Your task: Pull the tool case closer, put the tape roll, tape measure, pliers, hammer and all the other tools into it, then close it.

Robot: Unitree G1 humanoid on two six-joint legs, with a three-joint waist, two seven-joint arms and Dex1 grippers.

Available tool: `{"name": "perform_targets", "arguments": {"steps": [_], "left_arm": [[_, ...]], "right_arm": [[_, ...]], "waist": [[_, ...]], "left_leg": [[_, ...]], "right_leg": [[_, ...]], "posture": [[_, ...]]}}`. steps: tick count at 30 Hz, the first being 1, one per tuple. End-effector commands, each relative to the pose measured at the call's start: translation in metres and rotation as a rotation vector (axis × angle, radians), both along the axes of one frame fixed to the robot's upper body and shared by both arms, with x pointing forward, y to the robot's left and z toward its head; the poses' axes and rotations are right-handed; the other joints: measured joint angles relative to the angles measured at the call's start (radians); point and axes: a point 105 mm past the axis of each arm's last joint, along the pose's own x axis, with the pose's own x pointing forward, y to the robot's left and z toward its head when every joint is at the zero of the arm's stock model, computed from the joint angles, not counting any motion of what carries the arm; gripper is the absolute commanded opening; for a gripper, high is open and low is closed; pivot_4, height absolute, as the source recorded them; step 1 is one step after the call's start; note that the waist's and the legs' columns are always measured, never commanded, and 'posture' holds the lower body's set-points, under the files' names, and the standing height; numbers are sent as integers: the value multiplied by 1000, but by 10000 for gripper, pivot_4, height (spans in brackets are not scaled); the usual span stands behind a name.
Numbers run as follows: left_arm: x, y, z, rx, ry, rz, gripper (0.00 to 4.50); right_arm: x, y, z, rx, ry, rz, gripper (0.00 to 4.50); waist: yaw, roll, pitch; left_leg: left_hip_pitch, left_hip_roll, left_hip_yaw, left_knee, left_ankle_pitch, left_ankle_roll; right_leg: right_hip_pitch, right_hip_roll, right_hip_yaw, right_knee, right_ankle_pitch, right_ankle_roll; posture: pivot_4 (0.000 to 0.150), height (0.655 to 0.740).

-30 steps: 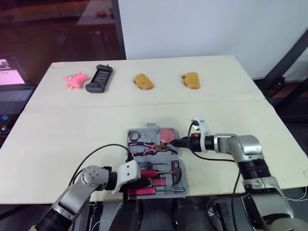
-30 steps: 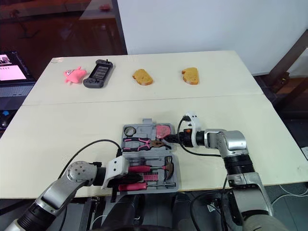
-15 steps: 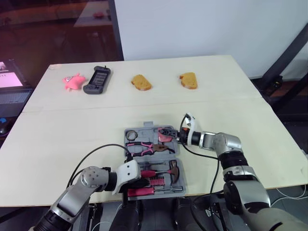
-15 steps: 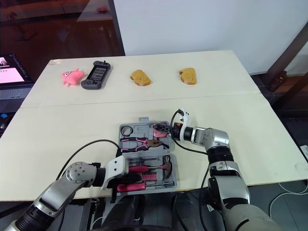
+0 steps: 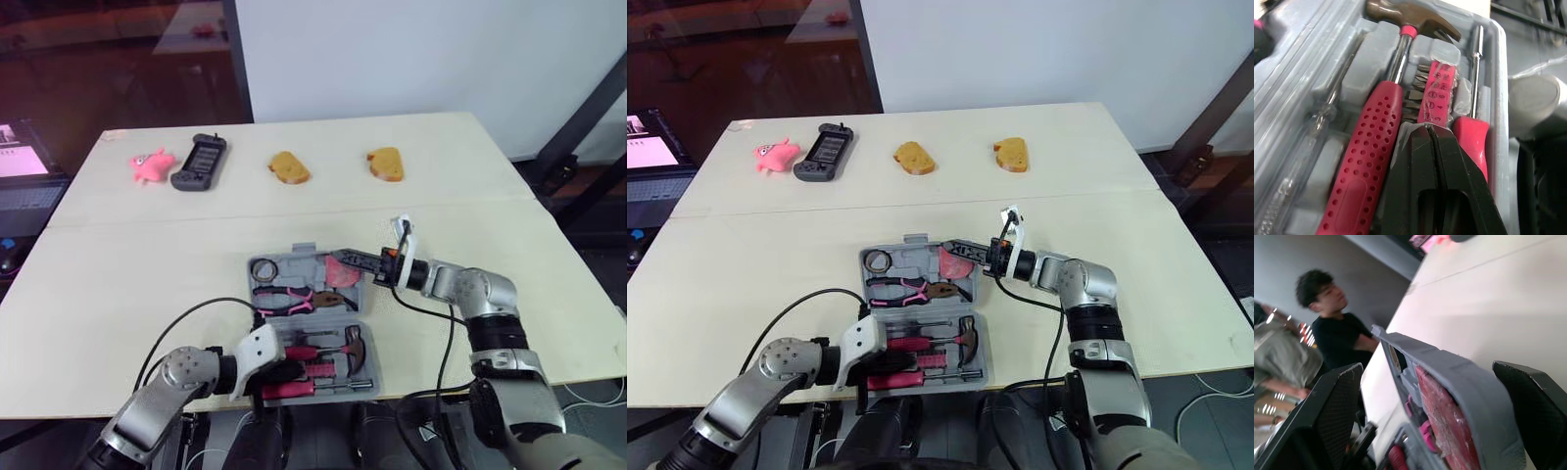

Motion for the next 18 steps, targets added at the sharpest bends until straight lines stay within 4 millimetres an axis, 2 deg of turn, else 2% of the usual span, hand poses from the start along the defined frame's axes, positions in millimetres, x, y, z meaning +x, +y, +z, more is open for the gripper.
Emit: {"name": "perform_targets", "arguments": {"steps": [1, 2, 4, 6, 10, 11, 14, 18], "left_arm": [[14, 19, 21, -47, -66, 115, 0], [14, 20, 25, -65, -71, 127, 0], [13, 28, 45, -150, -76, 161, 0], [6, 38, 59, -199, -55, 177, 0], [-10, 63, 64, -175, -6, 198, 0], [-11, 76, 66, -163, -4, 220, 0], [-7, 108, 72, -114, -28, 279, 0], [0, 125, 79, -89, -49, 289, 0]], "right_arm": [[-11, 6, 25, 41, -100, 83, 44747], [-13, 6, 26, 40, -105, 89, 44747], [-17, 5, 31, 43, -125, 112, 44747], [-22, 5, 34, 39, -143, 143, 44747], [-36, 3, 34, 10, -171, 204, 44747], [-43, 3, 35, 8, -183, 234, 44747], [-58, 1, 41, 15, -210, 286, 44747], [-74, -1, 46, 9, -238, 331, 44747]], "waist": [[0, 0, 0], [1, 0, 0], [2, 0, 0], [1, 0, 0], [3, 0, 0], [4, 0, 0], [7, 0, 0], [9, 0, 1]], "left_leg": [[-1, 0, 0, 0, 0, 0], [-1, 0, 0, 0, 0, 0], [-2, 0, -1, 0, 0, 0], [-4, 0, -1, 1, 0, 0], [-6, 0, 0, -1, 0, 0], [-6, 0, 0, -1, 0, 0], [-6, 0, 0, 0, 0, 0], [-6, 0, 0, 0, 0, 0]], "right_leg": [[-1, 0, 0, 0, 0, 0], [-1, 0, 0, 0, 0, 0], [-2, 0, 0, 0, 0, 0], [-4, -1, 0, 0, 0, 0], [-5, -1, 0, -1, 0, -1], [-5, -1, 0, -1, -1, -1], [-5, -1, -1, -1, -2, -4], [-5, -2, -2, -2, -3, -5]], "posture": [[1500, 7400], [1500, 7400], [1500, 7400], [1500, 7400], [1500, 7400], [1500, 7400], [1500, 7400], [1500, 7400]]}}
